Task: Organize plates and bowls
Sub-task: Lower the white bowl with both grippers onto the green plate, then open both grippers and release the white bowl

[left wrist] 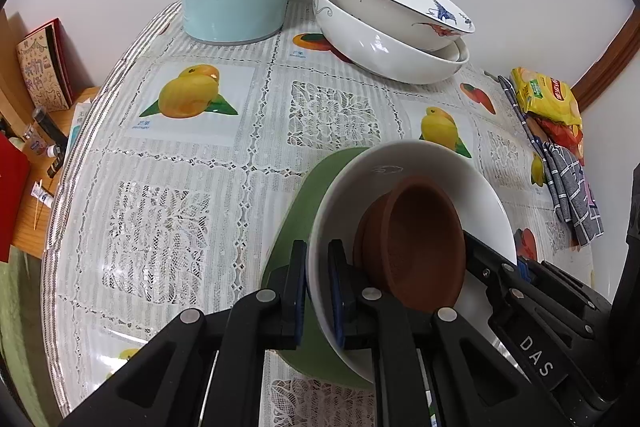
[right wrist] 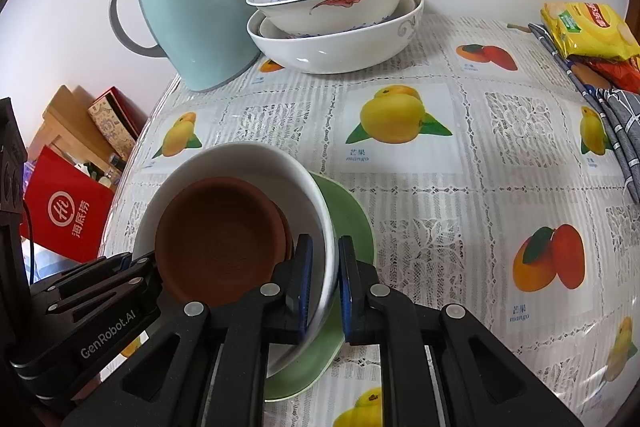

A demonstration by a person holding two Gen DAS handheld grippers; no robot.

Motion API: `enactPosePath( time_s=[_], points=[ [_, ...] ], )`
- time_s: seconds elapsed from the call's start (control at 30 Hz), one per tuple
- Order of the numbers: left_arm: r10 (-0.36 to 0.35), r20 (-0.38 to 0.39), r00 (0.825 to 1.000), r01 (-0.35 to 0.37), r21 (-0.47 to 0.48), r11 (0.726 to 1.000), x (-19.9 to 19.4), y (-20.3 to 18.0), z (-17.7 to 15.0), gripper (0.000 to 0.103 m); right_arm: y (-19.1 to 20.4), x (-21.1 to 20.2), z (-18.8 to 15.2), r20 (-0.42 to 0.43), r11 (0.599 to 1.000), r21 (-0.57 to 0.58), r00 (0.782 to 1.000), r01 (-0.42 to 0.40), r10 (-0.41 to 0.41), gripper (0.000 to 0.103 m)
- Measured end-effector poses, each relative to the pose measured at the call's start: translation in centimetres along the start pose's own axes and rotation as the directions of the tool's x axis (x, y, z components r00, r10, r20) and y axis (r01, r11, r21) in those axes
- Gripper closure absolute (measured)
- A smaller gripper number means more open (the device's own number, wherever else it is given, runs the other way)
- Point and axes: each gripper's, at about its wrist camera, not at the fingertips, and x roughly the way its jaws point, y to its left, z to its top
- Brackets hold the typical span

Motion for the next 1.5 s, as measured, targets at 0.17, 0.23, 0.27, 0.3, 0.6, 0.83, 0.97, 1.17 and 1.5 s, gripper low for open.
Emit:
enactPosePath(
  time_s=[0.17,0.23,0.27,0.3,0.6,0.83,0.97,1.17,1.5],
  points=[
    [-0.006,0.001,1.0,0.006,0.003,1.0,0.0,0.0,0.0,0.092,0.1,0.0,-0.1,0.002,1.0,-0.011,1.0,0.004,-0.004,0.09],
    [-0.01,-0.001,1.0,0.01,0.002,1.0,0.0,0.1,0.0,0.092,0.2,-0.1,-0.1,0.003,1.0,-0.016,1.0,0.011,-0.011,0.09],
    [-0.012,-0.001,1.0,0.012,0.003,1.0,0.0,0.1,0.0,0.091,0.3,0.0,0.0,0.003,1.0,-0.02,1.0,0.014,-0.014,0.09],
    [-0.011,-0.001,1.0,0.011,0.006,1.0,0.0,0.1,0.0,0.09,0.4,-0.1,0.0,0.004,0.999,-0.026,1.0,0.019,-0.019,0.09],
    [-0.004,-0.004,1.0,0.004,0.021,1.0,-0.1,0.0,0.1,0.088,0.4,-0.7,0.2,0.017,0.997,-0.055,0.999,0.046,-0.045,0.089],
    [-0.004,0.017,1.0,0.004,0.02,1.0,-1.2,0.2,0.2,0.082,0.0,-1.8,0.0,0.035,0.998,-0.055,0.999,0.035,-0.033,0.085],
    [0.004,0.03,1.0,-0.004,0.022,1.0,-2.0,0.2,0.0,0.076,0.0,-2.3,-0.3,0.042,0.998,-0.055,0.999,0.032,-0.03,0.085],
    [0.003,0.035,0.999,-0.004,0.034,0.999,-3.1,-0.1,-1.0,0.071,0.1,-3.3,-1.1,0.048,0.998,-0.058,0.998,0.032,-0.029,0.081],
    [0.006,0.071,0.997,-0.01,0.049,0.999,-6.3,-0.9,-3.6,0.064,0.4,-6.5,-3.8,0.077,0.998,-0.061,0.997,0.035,-0.03,0.069]
  ],
)
